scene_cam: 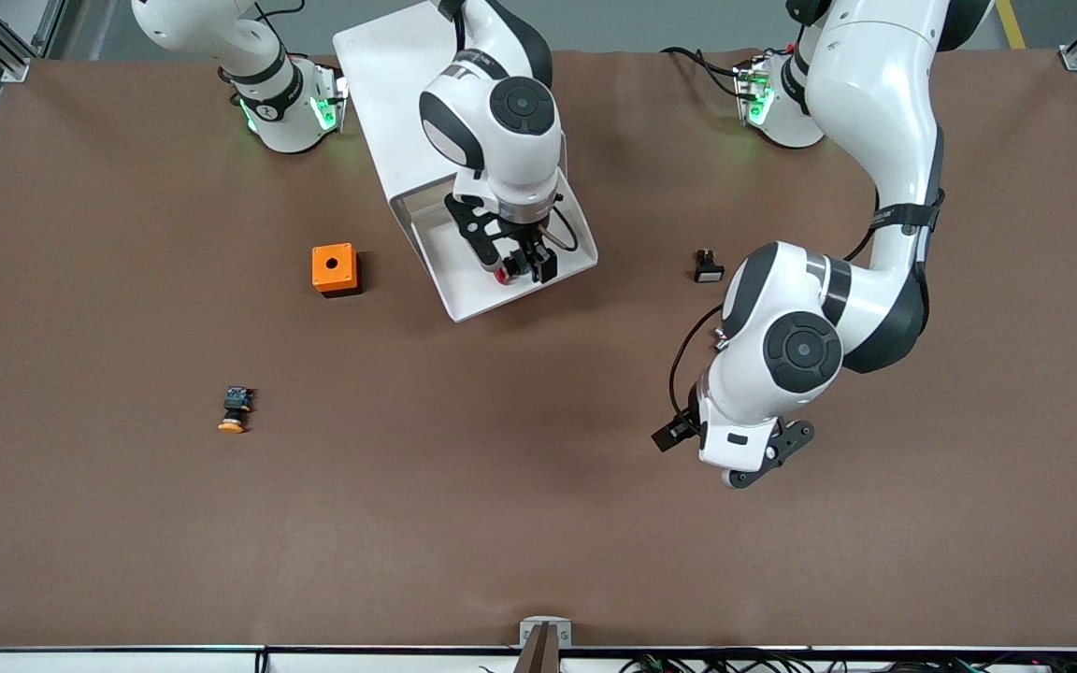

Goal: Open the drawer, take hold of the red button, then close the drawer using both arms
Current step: 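Lower the right gripper into the drawer and grasp the red button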

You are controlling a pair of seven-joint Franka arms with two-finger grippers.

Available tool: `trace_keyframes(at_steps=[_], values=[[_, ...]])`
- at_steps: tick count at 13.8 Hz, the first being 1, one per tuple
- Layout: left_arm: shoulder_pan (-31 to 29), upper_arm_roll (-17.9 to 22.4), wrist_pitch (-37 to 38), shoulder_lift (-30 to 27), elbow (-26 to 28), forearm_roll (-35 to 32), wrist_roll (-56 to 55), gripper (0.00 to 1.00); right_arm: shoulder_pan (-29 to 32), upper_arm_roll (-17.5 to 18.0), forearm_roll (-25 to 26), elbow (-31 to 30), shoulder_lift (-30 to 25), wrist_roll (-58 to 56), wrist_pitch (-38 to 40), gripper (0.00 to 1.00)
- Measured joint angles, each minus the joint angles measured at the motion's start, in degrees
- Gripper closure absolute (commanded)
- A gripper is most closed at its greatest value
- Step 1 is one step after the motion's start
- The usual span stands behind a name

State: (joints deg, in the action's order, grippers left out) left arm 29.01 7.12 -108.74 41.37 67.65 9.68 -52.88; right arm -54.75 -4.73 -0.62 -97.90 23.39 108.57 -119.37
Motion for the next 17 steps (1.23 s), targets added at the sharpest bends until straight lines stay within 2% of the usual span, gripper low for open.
trace_keyframes(at_steps=[2,6,9,10,12,16,17], values=[[0.00,0.00,0.00,0.00,0.00,0.00,0.00,0.01,-0.01,-0.01,0.00,0.09,0.00,0.03,0.00,0.09],[0.04,0.00,0.00,0.00,0.00,0.00,0.00,0.01,-0.17,-0.01,0.00,0.09,0.40,0.04,0.00,0.10],[0.18,-0.01,0.00,0.00,0.00,0.00,0.00,0.01,-0.31,-0.01,0.00,0.13,0.89,0.05,0.00,0.22],[0.19,-0.01,0.00,0.00,0.00,0.00,0.00,0.01,-0.32,-0.01,0.00,0.14,0.94,0.05,0.00,0.30],[0.19,-0.01,0.00,0.00,0.00,0.00,0.00,0.01,-0.34,0.00,0.00,0.18,0.94,0.05,0.00,0.39],[0.19,-0.01,0.00,0.00,0.04,0.00,0.00,0.01,-0.35,0.00,-0.02,0.20,0.94,0.05,0.00,0.93],[0.22,-0.01,0.00,0.00,0.04,0.00,0.00,0.01,-0.35,-0.01,-0.02,0.20,0.94,0.05,0.02,0.98]])
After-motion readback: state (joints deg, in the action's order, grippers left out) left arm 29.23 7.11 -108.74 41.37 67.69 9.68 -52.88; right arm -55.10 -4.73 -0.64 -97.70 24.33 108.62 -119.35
